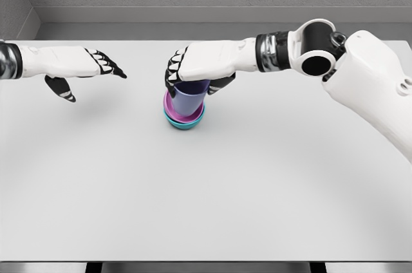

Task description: Stacking bowl and cup with both arms

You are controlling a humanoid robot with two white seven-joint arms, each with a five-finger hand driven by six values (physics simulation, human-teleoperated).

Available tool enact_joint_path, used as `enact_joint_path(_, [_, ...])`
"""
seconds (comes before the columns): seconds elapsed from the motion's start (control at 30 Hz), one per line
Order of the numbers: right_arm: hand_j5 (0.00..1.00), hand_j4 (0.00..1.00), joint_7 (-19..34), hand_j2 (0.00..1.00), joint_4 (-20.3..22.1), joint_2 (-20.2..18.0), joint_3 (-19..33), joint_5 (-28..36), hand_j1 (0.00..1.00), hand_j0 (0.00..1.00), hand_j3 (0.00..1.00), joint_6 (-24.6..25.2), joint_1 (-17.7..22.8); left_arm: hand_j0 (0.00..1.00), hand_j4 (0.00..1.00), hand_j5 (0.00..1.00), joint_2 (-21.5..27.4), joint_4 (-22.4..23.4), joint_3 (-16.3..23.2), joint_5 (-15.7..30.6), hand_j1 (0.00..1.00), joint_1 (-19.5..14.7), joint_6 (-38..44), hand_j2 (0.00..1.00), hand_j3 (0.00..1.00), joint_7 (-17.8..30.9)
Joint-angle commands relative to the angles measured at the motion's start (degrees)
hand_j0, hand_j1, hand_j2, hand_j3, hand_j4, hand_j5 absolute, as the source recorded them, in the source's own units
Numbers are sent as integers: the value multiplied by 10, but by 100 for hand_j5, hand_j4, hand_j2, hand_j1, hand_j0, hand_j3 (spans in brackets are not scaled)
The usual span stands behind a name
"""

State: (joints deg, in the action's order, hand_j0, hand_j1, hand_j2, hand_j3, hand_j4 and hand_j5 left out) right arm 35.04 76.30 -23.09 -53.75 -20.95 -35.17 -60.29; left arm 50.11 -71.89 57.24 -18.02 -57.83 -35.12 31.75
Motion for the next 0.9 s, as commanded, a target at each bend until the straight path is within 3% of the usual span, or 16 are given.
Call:
enact_joint_path(0.0, [56, 56, 0, 56, -11, 3, 1, 2, 56, 56, 56, 2, -1, 100, 100, 100, 1, 0, 0, 3, 100, 1, 1, 100, 100, 0])
enact_joint_path(0.8, [57, 57, 0, 57, -41, 25, -10, -10, 57, 57, 57, 2, -4, 100, 100, 100, 1, 0, 0, 3, 100, 1, 1, 100, 100, 0])
enact_joint_path(0.87, [86, 86, 0, 86, -41, 25, -10, -14, 86, 86, 86, 2, -4, 100, 100, 100, 1, 0, 0, 3, 100, 1, 1, 100, 100, 0])
